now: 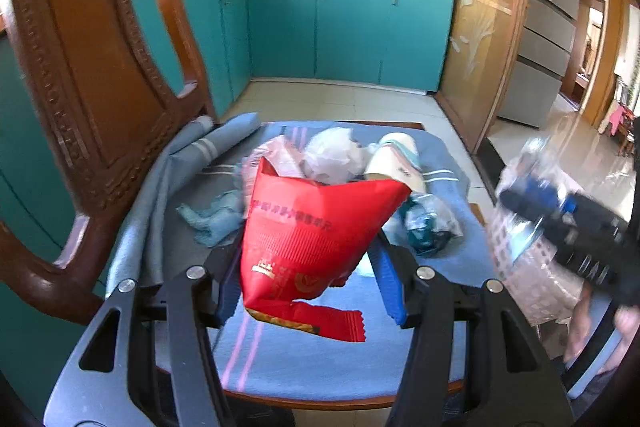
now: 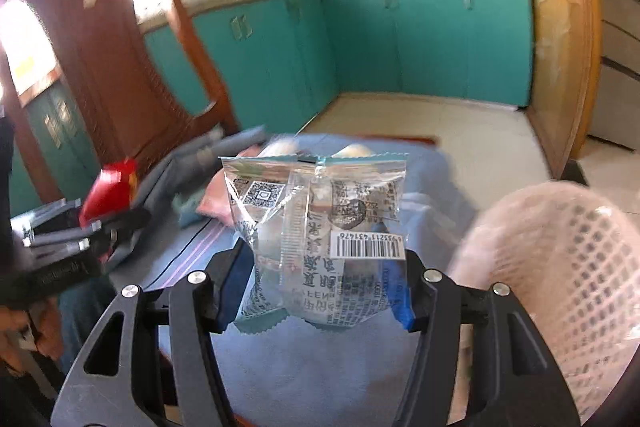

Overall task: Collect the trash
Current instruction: 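Carry the red wrapper and clear packet over the white basket with both tools, then open both tools to drop the red wrapper and clear packet into the basket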

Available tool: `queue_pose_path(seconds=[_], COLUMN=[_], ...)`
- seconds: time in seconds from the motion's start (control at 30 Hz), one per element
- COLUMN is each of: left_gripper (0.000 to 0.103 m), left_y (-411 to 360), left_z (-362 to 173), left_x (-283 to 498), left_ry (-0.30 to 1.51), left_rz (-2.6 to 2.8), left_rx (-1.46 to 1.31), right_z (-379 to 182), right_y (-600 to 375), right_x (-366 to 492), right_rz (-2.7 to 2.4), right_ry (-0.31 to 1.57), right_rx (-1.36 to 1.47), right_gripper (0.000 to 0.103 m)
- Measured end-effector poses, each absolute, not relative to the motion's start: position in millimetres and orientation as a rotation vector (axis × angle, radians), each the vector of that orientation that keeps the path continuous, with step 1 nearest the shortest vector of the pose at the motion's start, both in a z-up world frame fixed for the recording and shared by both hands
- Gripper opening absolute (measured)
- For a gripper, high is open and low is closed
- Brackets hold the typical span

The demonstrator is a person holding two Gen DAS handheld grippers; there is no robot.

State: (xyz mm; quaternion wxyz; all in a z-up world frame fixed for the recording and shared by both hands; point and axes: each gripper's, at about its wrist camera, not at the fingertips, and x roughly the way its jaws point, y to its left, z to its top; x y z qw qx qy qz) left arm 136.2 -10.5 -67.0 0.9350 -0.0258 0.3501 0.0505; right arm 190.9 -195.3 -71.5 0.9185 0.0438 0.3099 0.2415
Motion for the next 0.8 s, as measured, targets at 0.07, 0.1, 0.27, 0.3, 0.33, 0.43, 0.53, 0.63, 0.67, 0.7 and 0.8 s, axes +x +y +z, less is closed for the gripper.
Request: queue_pose_path(seconds=[0.07, 0.1, 0.27, 0.3, 0.33, 0.43, 0.53, 0.63, 0.67, 0.7, 0.8], left_gripper=[0.057, 0.057, 0.057, 0.057, 0.057, 0.057, 0.057, 0.057, 0.057, 0.057, 0.057], left_y=[-21.0, -25.8, -59.6, -69.3, -75.9, -105.1, -140.2, -177.5, -187.5, -199.5, -223.5], left_z=[-66.2, -65.7, -59.0, -58.9, -59.4, -62.2, -67.3, -75.6, -78.4, -82.2, -91.8], left_x=[140.0, 141.6, 155.7, 159.9, 162.9, 170.3, 176.8, 185.1, 187.5, 189.8, 197.5], left_ry=[0.716, 0.715, 0.706, 0.711, 0.716, 0.735, 0.755, 0.786, 0.795, 0.806, 0.831], left_rz=[0.069, 0.055, -0.043, -0.069, -0.09, -0.178, -0.283, -0.382, -0.408, -0.438, -0.503], left_rx=[-0.052, -0.05, -0.045, -0.042, -0.041, -0.027, -0.004, 0.011, 0.017, 0.027, 0.054], right_z=[-64.5, -63.2, -72.9, -75.6, -78.3, -88.8, -98.8, -102.5, -103.2, -104.4, -106.7], right_y=[-219.0, -232.0, -291.1, -301.5, -311.8, -340.6, -369.8, -391.7, -399.9, -404.8, -417.3], right_x=[193.0, 194.7, 202.2, 202.1, 201.4, 198.2, 191.3, 186.4, 183.5, 180.4, 177.5], right_rz=[0.451, 0.425, 0.269, 0.229, 0.19, 0.116, 0.076, 0.072, 0.064, 0.059, 0.029], right_ry=[0.624, 0.624, 0.66, 0.67, 0.681, 0.721, 0.742, 0.724, 0.707, 0.695, 0.664], right_rx=[0.099, 0.101, 0.176, 0.185, 0.194, 0.26, 0.379, 0.499, 0.546, 0.579, 0.649], right_gripper=[0.059, 0.059, 0.059, 0.059, 0.059, 0.059, 0.064, 0.07, 0.073, 0.076, 0.078])
